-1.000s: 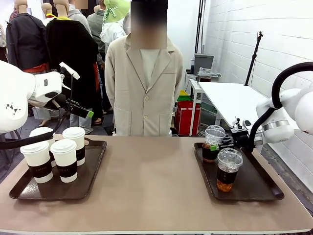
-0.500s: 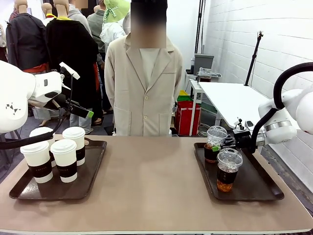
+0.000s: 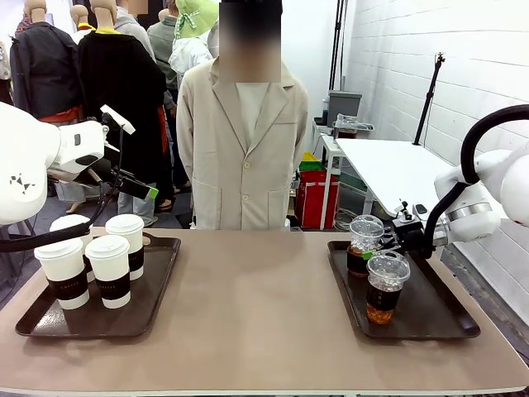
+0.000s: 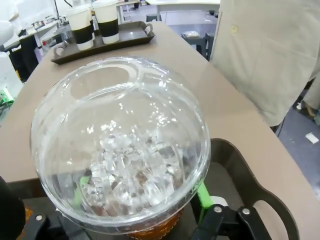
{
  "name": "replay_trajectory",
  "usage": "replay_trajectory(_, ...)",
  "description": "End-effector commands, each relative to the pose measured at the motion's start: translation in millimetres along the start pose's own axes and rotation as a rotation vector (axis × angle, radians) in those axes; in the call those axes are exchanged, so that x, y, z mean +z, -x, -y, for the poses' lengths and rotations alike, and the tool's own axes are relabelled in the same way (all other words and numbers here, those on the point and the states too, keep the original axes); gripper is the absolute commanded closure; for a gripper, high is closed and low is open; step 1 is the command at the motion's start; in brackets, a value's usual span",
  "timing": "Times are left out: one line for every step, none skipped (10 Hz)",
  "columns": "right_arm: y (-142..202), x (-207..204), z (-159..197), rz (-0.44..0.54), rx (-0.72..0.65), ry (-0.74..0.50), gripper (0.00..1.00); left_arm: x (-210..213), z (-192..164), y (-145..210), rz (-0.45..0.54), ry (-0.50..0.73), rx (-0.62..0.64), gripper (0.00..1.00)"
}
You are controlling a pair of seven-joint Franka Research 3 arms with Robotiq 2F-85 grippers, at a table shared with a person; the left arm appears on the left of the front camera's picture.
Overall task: Distribute the coffee onto the tray.
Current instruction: Pick up another iced Americano from the middle of the table and place it on the right Handle tray.
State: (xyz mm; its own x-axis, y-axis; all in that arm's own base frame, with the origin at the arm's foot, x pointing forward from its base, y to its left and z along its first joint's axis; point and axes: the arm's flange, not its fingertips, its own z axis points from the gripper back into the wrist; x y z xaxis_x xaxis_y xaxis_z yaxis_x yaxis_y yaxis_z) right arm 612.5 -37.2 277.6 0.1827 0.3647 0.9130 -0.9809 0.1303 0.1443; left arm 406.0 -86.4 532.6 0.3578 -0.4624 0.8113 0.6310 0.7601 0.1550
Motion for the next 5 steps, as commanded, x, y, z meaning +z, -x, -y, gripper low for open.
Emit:
replay_trajectory(-3,9,-7,-0.013,-0.01,0.006,0.0,1,0,0,-0.009,-0.002,0.0,0.0)
replay_trajectory(-2,16,-8,-0.011,-0.015,0.02,0.0,1,0,0,-0.009,-0.002,0.0,0.0)
replay_trajectory(0,20,-10,-0.015,-0.021,0.024,0.0,1,0,0,-0.009,-0.002,0.0,0.0)
replay_trajectory(4,25,-13,-0.02,-0.031,0.031,0.0,1,0,0,-0.009,-0.002,0.0,0.0)
replay_trajectory(9,30,-16,-0.023,-0.045,0.04,0.0,1,0,0,-0.009,-0.002,0.0,0.0)
